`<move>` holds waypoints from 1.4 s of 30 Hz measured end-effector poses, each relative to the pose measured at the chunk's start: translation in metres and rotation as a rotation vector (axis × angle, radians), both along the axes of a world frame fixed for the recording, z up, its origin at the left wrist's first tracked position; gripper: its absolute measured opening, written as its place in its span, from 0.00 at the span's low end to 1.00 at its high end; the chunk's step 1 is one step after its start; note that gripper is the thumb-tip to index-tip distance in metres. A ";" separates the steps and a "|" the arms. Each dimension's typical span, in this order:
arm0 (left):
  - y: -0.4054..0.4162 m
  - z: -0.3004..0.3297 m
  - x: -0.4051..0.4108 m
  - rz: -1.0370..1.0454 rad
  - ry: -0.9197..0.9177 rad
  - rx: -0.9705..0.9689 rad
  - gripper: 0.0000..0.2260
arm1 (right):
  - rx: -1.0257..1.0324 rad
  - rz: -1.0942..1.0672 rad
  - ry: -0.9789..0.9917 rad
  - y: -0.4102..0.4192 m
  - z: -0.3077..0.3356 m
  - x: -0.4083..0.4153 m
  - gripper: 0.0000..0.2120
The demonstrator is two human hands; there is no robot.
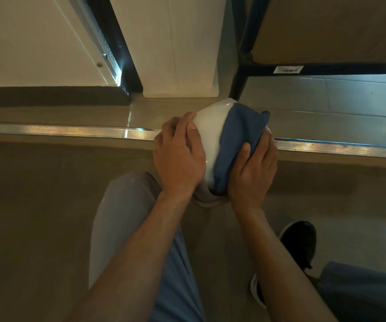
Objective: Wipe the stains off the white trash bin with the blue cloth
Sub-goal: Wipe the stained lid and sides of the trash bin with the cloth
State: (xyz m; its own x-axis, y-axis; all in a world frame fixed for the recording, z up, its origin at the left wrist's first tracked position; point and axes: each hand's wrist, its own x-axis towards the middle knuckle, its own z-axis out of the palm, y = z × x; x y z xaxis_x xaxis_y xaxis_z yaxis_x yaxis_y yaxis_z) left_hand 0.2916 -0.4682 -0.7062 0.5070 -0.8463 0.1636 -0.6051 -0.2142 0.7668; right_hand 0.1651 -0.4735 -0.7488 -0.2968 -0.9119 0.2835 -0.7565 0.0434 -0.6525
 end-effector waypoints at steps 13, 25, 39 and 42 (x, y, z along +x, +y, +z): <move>-0.001 0.000 -0.006 0.035 -0.032 0.036 0.18 | 0.048 -0.028 -0.073 -0.040 0.022 -0.022 0.22; -0.004 0.000 -0.003 0.043 -0.006 0.028 0.17 | 0.216 0.399 0.126 -0.086 0.069 -0.002 0.20; -0.020 0.024 0.002 -0.186 -0.319 0.173 0.25 | 0.427 0.230 -0.031 -0.097 0.065 -0.008 0.23; -0.026 0.024 0.001 -0.260 -0.311 0.204 0.24 | 0.410 0.261 -0.064 -0.100 0.064 -0.010 0.22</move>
